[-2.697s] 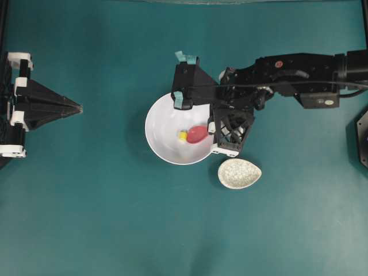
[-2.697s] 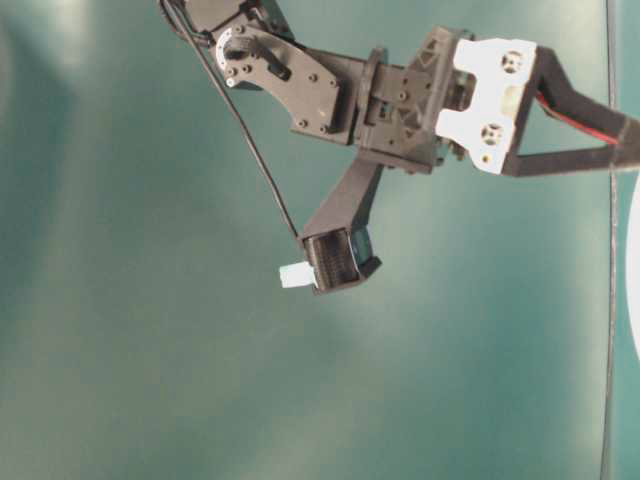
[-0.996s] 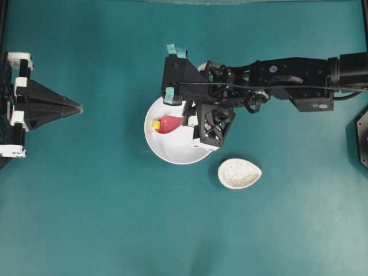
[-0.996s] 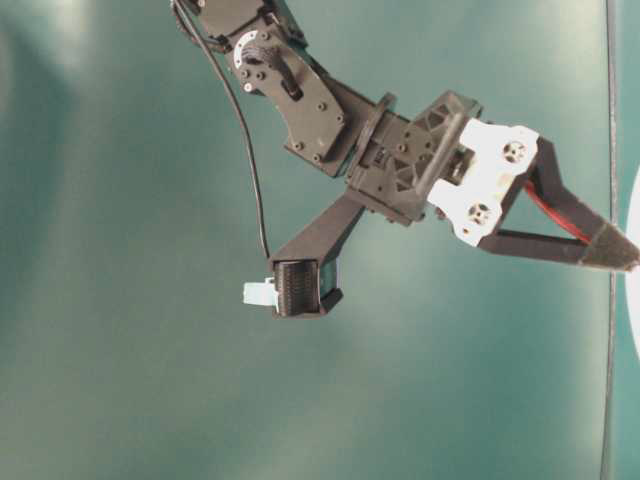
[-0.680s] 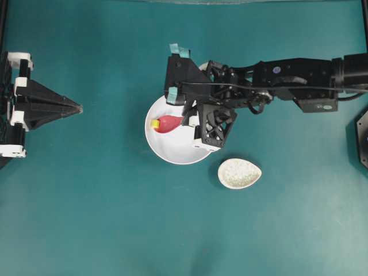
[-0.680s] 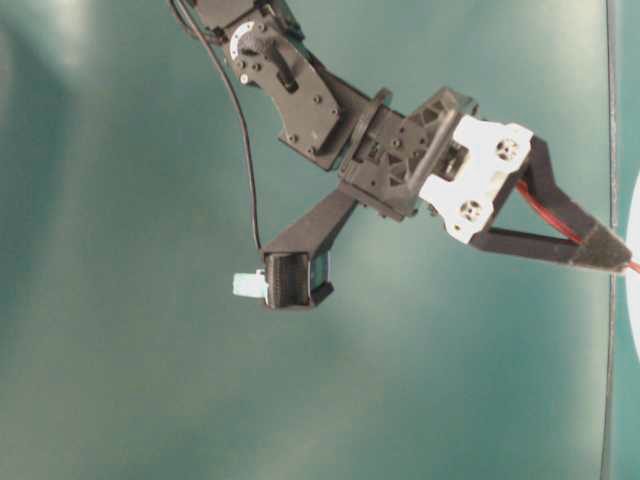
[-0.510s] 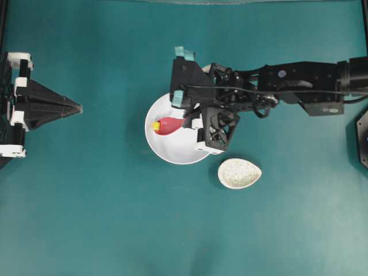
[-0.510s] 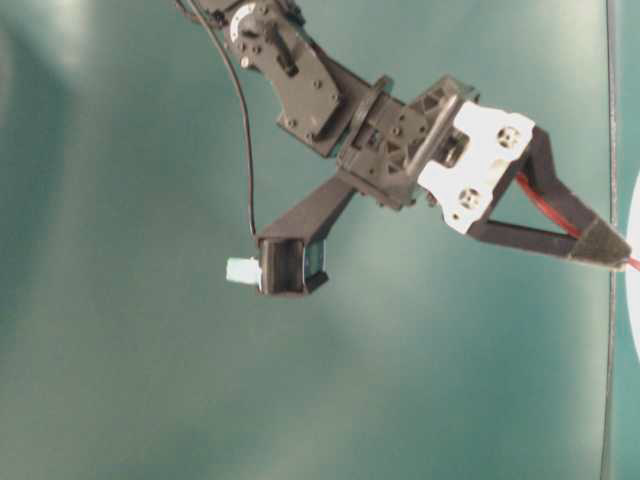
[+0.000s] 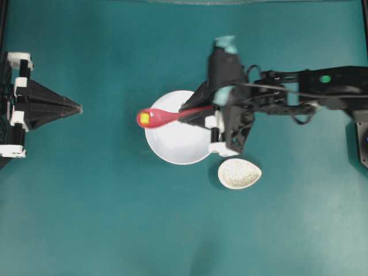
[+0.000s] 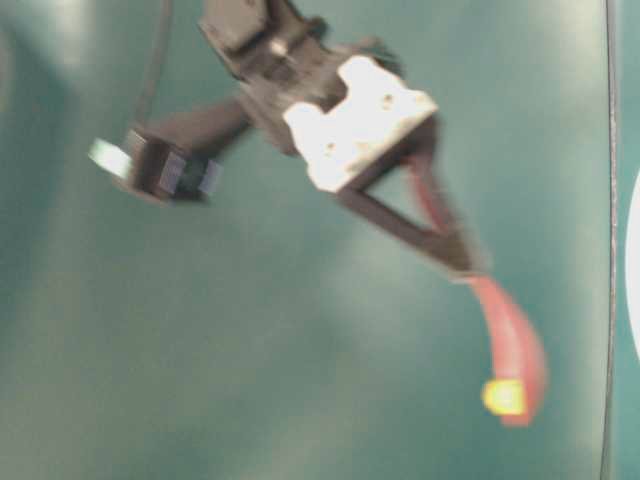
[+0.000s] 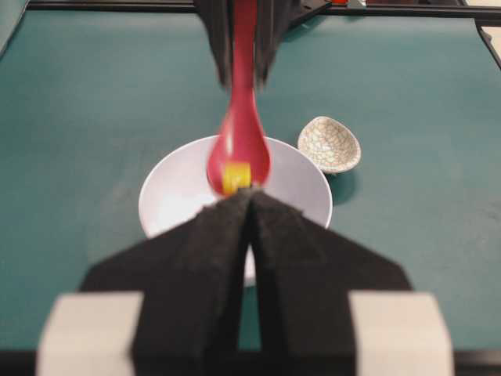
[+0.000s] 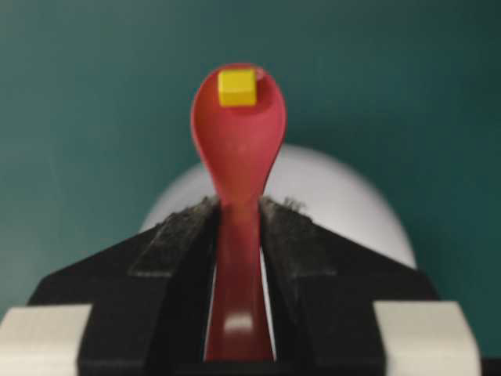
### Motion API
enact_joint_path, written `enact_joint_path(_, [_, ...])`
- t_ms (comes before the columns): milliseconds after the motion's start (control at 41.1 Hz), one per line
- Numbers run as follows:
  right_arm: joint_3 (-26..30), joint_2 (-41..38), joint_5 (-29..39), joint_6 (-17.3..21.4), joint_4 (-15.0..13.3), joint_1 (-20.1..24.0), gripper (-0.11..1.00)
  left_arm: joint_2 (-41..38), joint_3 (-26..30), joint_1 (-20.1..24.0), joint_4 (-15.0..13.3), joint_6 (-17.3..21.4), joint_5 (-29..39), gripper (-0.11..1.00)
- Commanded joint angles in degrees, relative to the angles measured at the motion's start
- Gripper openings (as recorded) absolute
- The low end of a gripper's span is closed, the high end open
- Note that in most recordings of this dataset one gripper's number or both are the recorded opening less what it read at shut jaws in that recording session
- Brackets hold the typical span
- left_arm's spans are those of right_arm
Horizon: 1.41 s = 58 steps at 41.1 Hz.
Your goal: Scoop the yellow hexagonal prism block from the bowl with a spoon using the right arm.
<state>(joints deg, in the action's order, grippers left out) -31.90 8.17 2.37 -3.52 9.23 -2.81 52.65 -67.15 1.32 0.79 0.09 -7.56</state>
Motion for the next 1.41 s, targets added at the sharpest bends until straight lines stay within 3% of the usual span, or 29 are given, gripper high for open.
enact_joint_path(0, [-0.97, 5.27, -5.71, -0.09, 0.09, 0.09, 0.24, -0.44, 0.88, 0.09, 0.18, -0.26, -0.62, -0.01])
enact_joint_path(170, [-5.01, 12.04, -12.30, 0.00, 0.09, 0.18, 0.24, -0.35, 0.88, 0.09, 0.18, -0.62, -0.62, -0.01])
enact_joint_path(340, [-7.91, 16.00, -13.62, 0.18, 0.18, 0.09, 0.24, -0.26, 0.88, 0.09, 0.09, -0.62, -0.70, -0.01])
enact_joint_path(1385, [-8.00, 16.26, -13.45, 0.18, 0.26, 0.18, 0.24, 0.09, 0.88, 0.09, 0.18, -0.53, 0.00, -0.01])
